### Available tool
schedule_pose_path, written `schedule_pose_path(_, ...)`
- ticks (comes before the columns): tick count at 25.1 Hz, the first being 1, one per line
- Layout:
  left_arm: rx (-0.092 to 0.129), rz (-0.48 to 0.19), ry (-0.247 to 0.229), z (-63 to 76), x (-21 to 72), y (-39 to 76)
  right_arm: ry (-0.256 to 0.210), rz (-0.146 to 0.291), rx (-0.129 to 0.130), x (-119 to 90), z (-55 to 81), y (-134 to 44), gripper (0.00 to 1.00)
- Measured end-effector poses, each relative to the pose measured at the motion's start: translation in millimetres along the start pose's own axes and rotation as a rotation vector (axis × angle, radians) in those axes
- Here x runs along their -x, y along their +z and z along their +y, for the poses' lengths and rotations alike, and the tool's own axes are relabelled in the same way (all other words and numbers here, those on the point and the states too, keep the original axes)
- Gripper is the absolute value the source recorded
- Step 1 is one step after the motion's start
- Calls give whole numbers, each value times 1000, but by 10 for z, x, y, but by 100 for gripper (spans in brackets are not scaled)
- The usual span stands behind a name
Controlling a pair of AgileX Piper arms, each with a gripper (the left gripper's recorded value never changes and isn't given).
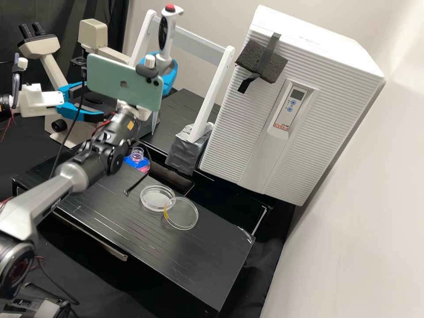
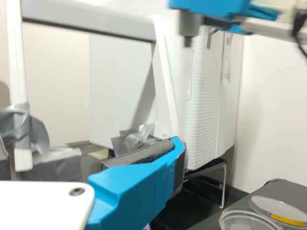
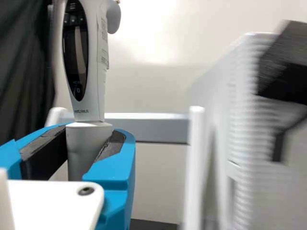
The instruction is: Use the pipette
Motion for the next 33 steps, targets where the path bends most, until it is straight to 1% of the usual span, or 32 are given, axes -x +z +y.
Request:
schedule_pose_path(1,-9,-2,5,25,8,-5,-15,7,-2,-62,-1,-28,0)
schedule_pose_path(2,-25,-2,13,67,22,-21,-39,10,5,-143,-5,-44,0)
schedule_pose_path(3,-33,-1,19,94,29,-32,-55,11,6,-198,-12,-47,0)
schedule_pose_path(4,-39,1,29,131,32,-40,-69,15,-4,-249,-6,-65,0)
schedule_pose_path(6,-34,19,56,222,46,-94,-112,20,-35,-400,0,-93,0)
schedule_pose_path(7,-33,25,64,250,43,-115,-122,17,-37,-444,-3,-79,0)
schedule_pose_path(9,-41,39,86,323,39,-165,-148,9,-11,-557,-1,-78,0)
schedule_pose_path(10,-48,46,100,369,33,-192,-150,3,-3,-635,19,-86,0)
schedule_pose_path(12,-51,50,116,422,11,-214,-152,-14,8,-723,20,-64,0)
schedule_pose_path(13,-48,47,123,444,-8,-214,-157,-27,8,-771,3,-48,0)
schedule_pose_path(14,-44,46,126,453,-26,-218,-157,-37,10,-818,6,-51,0)
schedule_pose_path(15,-46,44,130,466,-45,-221,-159,-46,10,-876,-1,-47,0)
schedule_pose_path(16,-46,46,129,464,-75,-235,-163,-69,11,-981,-25,-27,0)
schedule_pose_path(17,-45,47,126,458,-85,-242,-166,-84,12,-1035,-39,-4,0)
schedule_pose_path(19,-43,59,105,417,-112,-271,-177,-124,14,-1153,-87,57,0)
schedule_pose_path(21,-40,62,99,410,-117,-277,-189,-169,22,-1254,-139,149,0)
schedule_pose_path(23,-47,57,97,411,-123,-273,-195,-210,26,-1316,-161,210,0)
schedule_pose_path(25,-51,54,97,418,-126,-269,-202,-236,28,-1356,-191,261,0)
schedule_pose_path(27,-50,48,98,427,-143,-250,-197,-239,10,-1393,-198,274,0)
schedule_pose_path(29,-50,48,96,435,-154,-241,-197,-241,3,-1397,-204,281,0)
schedule_pose_path(31,-49,44,88,419,-164,-224,-194,-243,-14,-1397,-204,282,0)
schedule_pose_path(33,-48,43,83,407,-170,-220,-194,-241,-17,-1386,-201,276,0)
